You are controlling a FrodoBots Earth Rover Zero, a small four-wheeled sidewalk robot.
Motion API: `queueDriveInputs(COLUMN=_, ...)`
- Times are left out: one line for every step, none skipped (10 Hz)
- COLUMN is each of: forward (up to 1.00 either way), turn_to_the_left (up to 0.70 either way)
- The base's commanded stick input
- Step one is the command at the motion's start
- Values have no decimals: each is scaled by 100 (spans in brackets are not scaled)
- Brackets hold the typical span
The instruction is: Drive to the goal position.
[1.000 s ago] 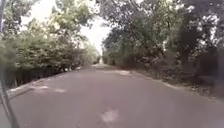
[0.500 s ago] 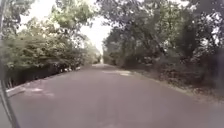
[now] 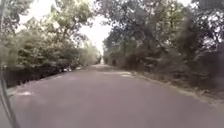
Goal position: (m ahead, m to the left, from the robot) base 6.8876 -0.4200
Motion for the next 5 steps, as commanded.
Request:
queueDriveInputs(forward=70, turn_to_the_left=2)
queueDriveInputs(forward=70, turn_to_the_left=2)
queueDriveInputs(forward=70, turn_to_the_left=0)
queueDriveInputs(forward=70, turn_to_the_left=0)
queueDriveInputs(forward=70, turn_to_the_left=0)
